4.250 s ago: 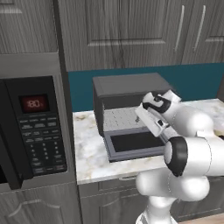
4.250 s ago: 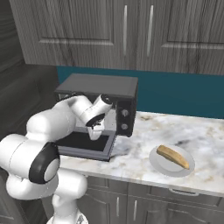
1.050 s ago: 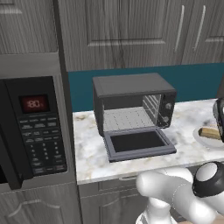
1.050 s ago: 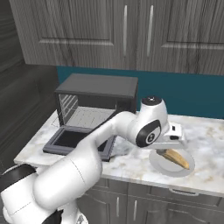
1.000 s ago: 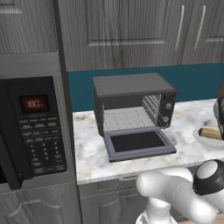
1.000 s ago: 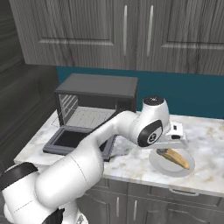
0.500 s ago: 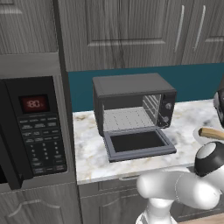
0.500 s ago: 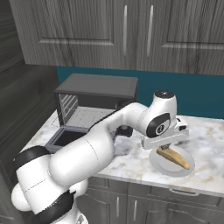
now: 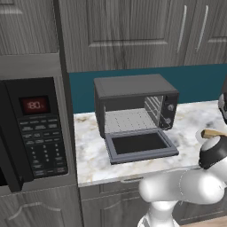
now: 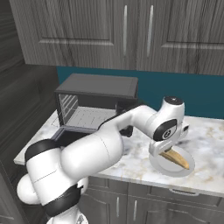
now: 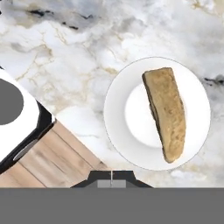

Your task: Pull the toaster oven rack outwards. Pick up the baguette from the plate and place it on the toaster oven rack. Close the toaster oven door fully and set the temperature to the lowest setting.

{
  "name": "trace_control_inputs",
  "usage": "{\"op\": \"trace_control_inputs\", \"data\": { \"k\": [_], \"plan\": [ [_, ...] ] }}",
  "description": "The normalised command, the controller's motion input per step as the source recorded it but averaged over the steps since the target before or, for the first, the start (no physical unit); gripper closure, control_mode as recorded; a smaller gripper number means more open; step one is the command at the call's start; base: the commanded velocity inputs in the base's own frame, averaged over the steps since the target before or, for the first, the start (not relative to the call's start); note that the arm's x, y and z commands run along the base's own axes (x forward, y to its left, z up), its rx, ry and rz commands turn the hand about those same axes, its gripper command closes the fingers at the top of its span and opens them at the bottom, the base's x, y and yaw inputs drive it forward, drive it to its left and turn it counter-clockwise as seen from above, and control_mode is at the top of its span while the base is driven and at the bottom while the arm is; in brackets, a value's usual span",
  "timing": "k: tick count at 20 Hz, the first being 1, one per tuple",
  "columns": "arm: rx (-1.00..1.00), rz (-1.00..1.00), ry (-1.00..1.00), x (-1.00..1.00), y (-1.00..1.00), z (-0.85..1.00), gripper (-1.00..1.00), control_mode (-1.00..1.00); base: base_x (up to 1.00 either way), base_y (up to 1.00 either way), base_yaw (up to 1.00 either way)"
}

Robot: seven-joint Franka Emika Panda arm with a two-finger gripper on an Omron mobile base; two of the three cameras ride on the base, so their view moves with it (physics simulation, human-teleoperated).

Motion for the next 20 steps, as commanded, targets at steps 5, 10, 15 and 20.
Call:
{"op": "trace_control_inputs", "data": {
  "k": [5,10,15,20],
  "plan": [
    [0.0,0.15,0.0,0.11,-0.01,-0.22,-1.0,-1.0,0.0,0.0,0.0],
    [0.0,0.08,0.02,0.22,0.0,-0.19,-1.0,-1.0,0.0,0.0,0.0],
    [0.0,0.17,0.03,0.15,-0.04,-0.01,-1.0,-1.0,0.0,0.0,0.0],
    [0.0,0.28,0.0,0.07,-0.09,-0.01,-1.0,-1.0,0.0,0.0,0.0]
  ]
}}
